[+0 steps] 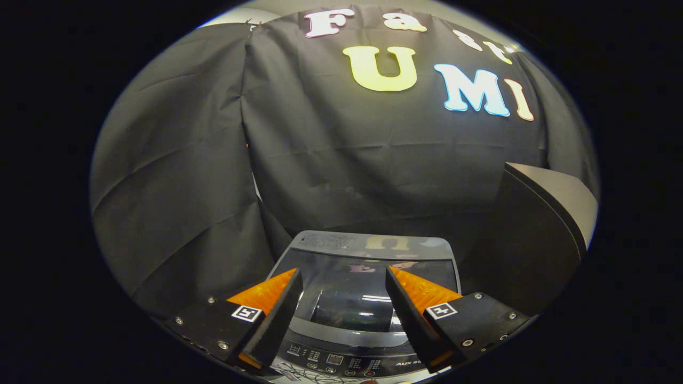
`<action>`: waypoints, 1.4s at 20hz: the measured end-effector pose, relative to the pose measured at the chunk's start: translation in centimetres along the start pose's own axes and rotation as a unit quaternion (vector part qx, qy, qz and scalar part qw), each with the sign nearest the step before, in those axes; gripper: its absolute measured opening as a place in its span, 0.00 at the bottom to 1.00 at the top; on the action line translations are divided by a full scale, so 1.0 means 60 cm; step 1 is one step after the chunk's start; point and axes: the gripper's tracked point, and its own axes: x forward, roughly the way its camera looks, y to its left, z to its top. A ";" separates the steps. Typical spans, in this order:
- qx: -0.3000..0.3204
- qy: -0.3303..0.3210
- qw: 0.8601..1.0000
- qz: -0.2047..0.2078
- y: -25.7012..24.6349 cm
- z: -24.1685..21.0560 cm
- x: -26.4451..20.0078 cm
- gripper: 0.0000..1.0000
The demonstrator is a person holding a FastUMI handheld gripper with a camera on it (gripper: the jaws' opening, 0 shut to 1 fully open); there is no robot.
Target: Put the clothes into the washing machine and then close the washing machine lid.
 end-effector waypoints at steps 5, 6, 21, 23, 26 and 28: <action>-0.003 -0.058 0.998 -0.011 -0.034 0.061 -0.071 0.96; -0.010 -0.067 0.998 -0.011 -0.041 0.068 -0.084 0.96; -0.034 -0.156 0.986 -0.039 -0.278 0.098 -0.351 0.96; -0.041 -0.163 0.984 -0.053 -0.320 0.094 -0.394 0.96; -0.047 -0.169 0.982 -0.076 -0.385 0.077 -0.447 0.96; -0.044 -0.171 0.980 -0.089 -0.425 0.064 -0.478 0.96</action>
